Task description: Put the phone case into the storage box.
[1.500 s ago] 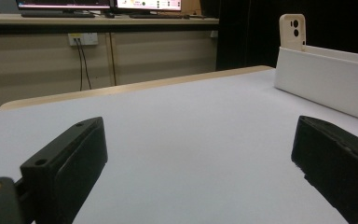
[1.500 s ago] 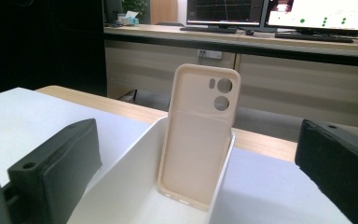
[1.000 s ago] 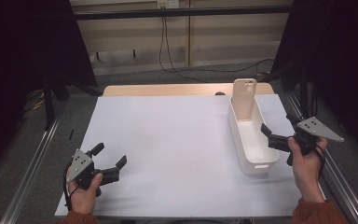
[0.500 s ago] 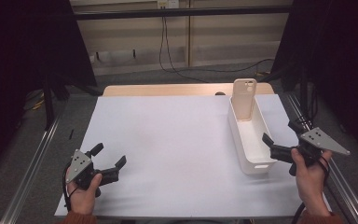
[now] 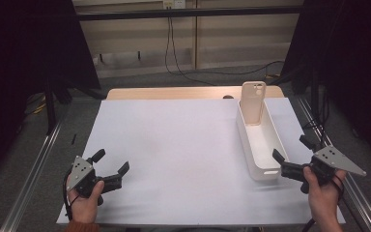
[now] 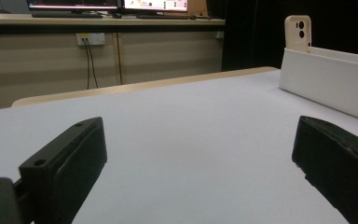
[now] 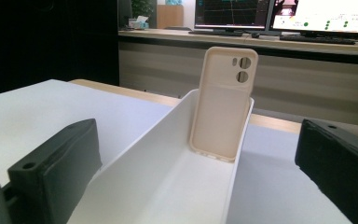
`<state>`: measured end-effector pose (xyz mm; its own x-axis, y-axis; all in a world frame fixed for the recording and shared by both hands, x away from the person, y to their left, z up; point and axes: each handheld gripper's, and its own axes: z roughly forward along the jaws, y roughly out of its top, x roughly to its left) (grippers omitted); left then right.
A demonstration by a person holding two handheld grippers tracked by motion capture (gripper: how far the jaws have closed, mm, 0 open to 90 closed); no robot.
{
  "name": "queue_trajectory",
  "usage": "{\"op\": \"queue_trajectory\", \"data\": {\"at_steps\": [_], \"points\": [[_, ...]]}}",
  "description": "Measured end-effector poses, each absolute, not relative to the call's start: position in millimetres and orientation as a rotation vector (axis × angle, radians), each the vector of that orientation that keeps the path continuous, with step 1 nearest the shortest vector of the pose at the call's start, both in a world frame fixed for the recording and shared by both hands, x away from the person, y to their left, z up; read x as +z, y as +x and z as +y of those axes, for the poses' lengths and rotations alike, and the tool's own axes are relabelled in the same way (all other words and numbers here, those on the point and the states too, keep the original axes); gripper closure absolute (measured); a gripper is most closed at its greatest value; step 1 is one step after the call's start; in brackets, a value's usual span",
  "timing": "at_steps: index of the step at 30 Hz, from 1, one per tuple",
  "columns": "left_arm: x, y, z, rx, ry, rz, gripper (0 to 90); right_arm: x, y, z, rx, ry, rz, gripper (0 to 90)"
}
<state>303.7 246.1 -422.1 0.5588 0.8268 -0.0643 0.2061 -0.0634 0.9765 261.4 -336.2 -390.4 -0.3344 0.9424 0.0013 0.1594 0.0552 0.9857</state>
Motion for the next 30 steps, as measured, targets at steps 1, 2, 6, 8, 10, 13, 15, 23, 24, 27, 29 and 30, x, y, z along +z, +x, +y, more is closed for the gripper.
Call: {"op": "queue_trajectory", "data": {"at_steps": [1,2,6,8,10,13,15,23,24,27,29,30], "points": [[-422,303,246,0.642,1.589,0.899,3.2,-392,260,-335,1.348,1.132,1.603,0.0],[-422,303,247,0.639,1.589,0.901,3.1,-394,258,-335,1.346,1.134,1.606,0.0],[-422,302,247,0.639,1.591,0.901,3.1,-400,250,-333,1.349,1.141,1.608,0.0],[-422,302,247,0.643,1.594,0.899,3.1,-402,247,-333,1.345,1.145,1.604,0.0],[-422,301,247,0.644,1.597,0.897,3.1,-404,244,-334,1.339,1.149,1.605,0.0],[-423,300,248,0.643,1.593,0.904,3.1,-407,239,-335,1.334,1.156,1.601,0.0],[-423,300,248,0.643,1.594,0.906,3.1,-409,235,-335,1.331,1.163,1.603,0.0],[-423,297,250,0.641,1.605,0.903,3.1,-421,221,-337,1.316,1.197,1.599,0.0],[-423,297,251,0.639,1.601,0.906,3.1,-423,219,-337,1.313,1.201,1.600,0.0],[-424,295,252,0.644,1.611,0.907,3.2,-423,215,-338,1.320,1.192,1.594,0.0],[-424,294,252,0.647,1.604,0.910,3.2,-425,212,-338,1.313,1.196,1.597,0.0],[-424,293,253,0.644,1.604,0.912,3.2,-427,210,-338,1.314,1.197,1.600,0.0]]}}
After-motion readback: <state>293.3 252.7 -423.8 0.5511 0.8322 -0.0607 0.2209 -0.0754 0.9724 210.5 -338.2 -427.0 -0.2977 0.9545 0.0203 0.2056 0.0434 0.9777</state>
